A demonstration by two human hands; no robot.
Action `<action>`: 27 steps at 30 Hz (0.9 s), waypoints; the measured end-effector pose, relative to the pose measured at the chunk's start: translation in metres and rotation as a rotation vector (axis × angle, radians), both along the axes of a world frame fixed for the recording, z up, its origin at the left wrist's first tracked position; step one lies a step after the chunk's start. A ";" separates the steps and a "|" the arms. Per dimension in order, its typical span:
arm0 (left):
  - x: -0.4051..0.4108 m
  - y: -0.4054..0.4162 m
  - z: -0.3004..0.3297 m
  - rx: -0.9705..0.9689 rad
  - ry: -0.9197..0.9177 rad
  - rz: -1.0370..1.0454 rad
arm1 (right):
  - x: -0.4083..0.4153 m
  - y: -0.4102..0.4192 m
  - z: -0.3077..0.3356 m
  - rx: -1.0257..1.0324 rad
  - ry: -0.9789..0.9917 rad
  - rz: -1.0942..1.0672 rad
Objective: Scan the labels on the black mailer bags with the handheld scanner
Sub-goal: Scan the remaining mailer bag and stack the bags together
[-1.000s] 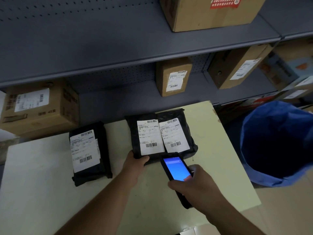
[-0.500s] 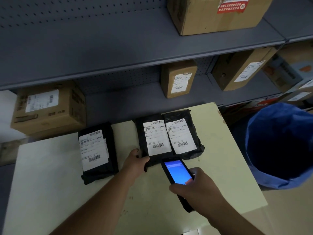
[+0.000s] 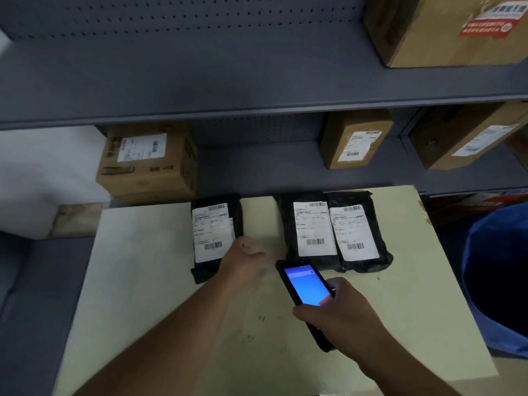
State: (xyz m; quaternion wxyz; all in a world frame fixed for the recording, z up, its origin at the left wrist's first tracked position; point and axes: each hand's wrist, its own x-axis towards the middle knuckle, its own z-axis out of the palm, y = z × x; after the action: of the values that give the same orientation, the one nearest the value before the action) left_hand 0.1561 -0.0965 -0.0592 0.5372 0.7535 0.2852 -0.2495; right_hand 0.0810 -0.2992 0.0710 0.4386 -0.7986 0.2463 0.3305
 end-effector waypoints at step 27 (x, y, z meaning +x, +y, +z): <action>-0.013 0.079 -0.042 0.282 0.218 0.306 | 0.017 0.083 -0.021 -0.056 0.069 0.113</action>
State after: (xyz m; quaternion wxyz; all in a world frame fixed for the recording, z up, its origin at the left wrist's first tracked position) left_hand 0.1427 -0.0179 -0.1010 0.4240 0.7378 0.4846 -0.2028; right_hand 0.0982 -0.2165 0.0503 0.3882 -0.8112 0.2251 0.3750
